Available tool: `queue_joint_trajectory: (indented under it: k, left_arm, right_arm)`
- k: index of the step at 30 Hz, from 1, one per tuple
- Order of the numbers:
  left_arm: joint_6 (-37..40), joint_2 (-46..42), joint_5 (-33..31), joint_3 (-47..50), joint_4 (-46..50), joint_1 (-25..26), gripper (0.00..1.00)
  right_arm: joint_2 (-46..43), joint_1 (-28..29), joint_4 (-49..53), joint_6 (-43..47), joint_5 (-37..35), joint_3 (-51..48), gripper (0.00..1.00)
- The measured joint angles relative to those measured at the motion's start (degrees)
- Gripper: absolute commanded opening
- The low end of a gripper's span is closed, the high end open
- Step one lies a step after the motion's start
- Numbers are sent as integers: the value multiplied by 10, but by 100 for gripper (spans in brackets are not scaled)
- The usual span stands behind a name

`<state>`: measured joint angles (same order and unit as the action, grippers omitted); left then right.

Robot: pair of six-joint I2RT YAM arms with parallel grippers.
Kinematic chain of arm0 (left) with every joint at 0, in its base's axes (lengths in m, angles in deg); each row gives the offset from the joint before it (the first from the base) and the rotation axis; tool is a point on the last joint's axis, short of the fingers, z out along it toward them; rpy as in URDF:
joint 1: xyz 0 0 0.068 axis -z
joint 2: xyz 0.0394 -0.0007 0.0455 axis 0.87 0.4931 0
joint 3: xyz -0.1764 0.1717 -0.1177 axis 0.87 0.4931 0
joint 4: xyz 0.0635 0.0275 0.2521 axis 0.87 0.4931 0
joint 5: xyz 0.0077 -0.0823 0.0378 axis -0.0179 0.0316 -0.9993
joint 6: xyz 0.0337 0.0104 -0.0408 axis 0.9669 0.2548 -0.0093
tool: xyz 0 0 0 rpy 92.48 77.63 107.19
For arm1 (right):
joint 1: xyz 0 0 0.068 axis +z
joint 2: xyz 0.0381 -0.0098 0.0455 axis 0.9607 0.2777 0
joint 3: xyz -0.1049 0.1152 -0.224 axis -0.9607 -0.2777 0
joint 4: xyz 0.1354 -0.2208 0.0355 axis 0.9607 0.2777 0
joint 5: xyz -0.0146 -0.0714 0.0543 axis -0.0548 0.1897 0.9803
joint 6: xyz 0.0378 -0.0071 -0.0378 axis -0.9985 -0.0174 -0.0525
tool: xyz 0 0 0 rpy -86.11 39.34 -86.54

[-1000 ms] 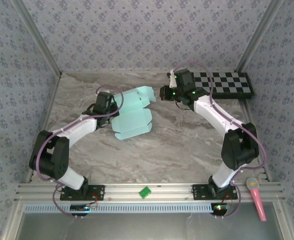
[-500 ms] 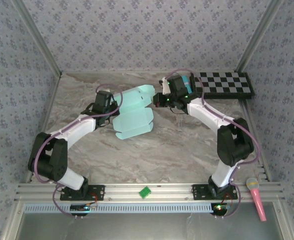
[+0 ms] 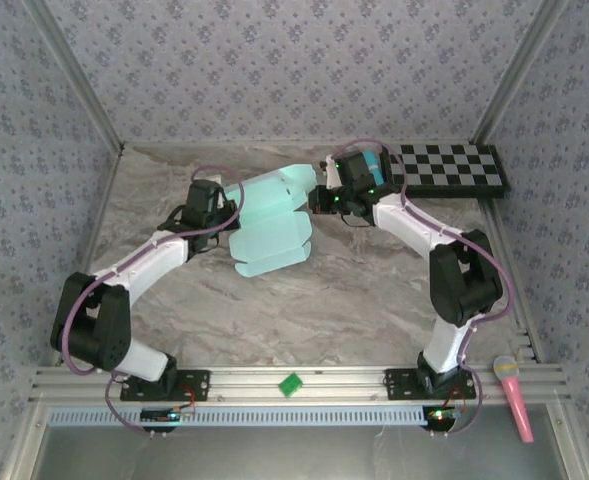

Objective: Fold the paper box

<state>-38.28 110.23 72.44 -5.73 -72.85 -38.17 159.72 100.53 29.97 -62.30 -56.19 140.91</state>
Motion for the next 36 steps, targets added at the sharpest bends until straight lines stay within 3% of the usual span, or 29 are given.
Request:
queue_joint_trajectory:
  k: [15,24,36]
  left_arm:
    - [-2,0,3,0,1,0,0]
    - [-9,0,5,0,1,0,0]
    - [-17,0,6,0,8,0,0]
  right_arm:
    - [8,0,-28,-8,10,2,24]
    - [16,10,-29,-10,16,10,42]
    - [38,16,-28,-9,16,26,53]
